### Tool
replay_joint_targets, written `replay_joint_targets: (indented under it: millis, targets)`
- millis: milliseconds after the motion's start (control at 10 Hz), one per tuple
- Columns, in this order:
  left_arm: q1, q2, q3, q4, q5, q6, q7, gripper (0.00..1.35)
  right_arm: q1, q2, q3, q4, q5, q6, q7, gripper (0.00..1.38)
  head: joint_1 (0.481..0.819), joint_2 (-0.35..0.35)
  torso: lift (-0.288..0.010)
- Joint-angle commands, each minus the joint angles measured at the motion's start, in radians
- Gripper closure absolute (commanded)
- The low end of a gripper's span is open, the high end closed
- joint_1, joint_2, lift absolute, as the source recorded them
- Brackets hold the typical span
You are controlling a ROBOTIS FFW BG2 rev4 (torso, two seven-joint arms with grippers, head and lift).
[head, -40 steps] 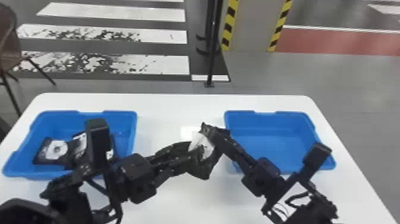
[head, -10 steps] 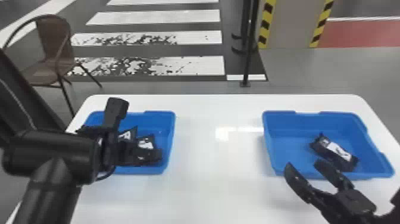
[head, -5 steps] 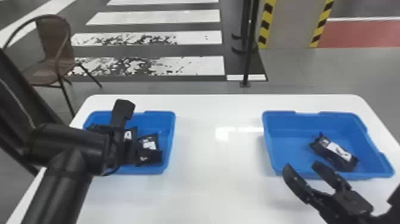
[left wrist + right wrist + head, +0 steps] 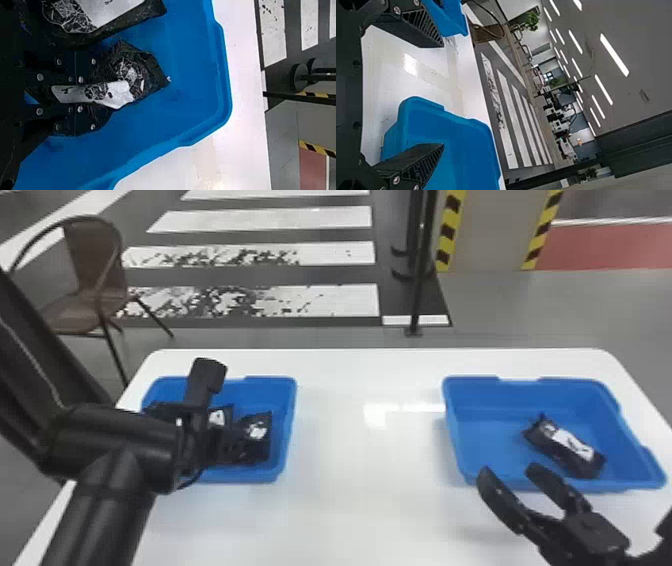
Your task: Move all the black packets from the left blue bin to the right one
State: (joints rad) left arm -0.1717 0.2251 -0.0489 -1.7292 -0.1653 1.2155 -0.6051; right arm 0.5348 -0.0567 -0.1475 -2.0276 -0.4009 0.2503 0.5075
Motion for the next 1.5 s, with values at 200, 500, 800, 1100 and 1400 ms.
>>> replay_joint_targets:
  millis: [200, 500, 800, 1100, 1400]
  targets:
    - [0.167, 0.000, 0.085, -0.312, 0.048, 0.046, -0.013, 1.17, 0.003, 0.000, 0.000, -0.013, -0.010, 0.000, 0.003, 0.13, 0.695, 0.073, -0.140]
    - [0.311, -0.007, 0.141, -0.545, 0.145, -0.037, -0.024, 1.17, -0.017, 0.000, 0.000, -0.030, -0.018, 0.047, 0.045, 0.13, 0.695, 0.075, -0.140]
    - [0.361, -0.016, 0.067, -0.562, 0.261, -0.202, -0.033, 1.17, -0.073, -0.009, 0.032, -0.052, -0.048, 0.140, 0.077, 0.13, 0.695, 0.028, -0.140]
    - [0.343, -0.004, -0.043, -0.513, 0.353, -0.251, -0.045, 1.17, -0.157, -0.035, 0.090, -0.028, -0.100, 0.199, 0.075, 0.13, 0.695, -0.032, -0.140]
    - [0.307, 0.002, -0.149, -0.491, 0.397, -0.285, -0.045, 1.17, -0.223, -0.068, 0.142, 0.004, -0.143, 0.226, 0.075, 0.13, 0.695, -0.074, -0.140]
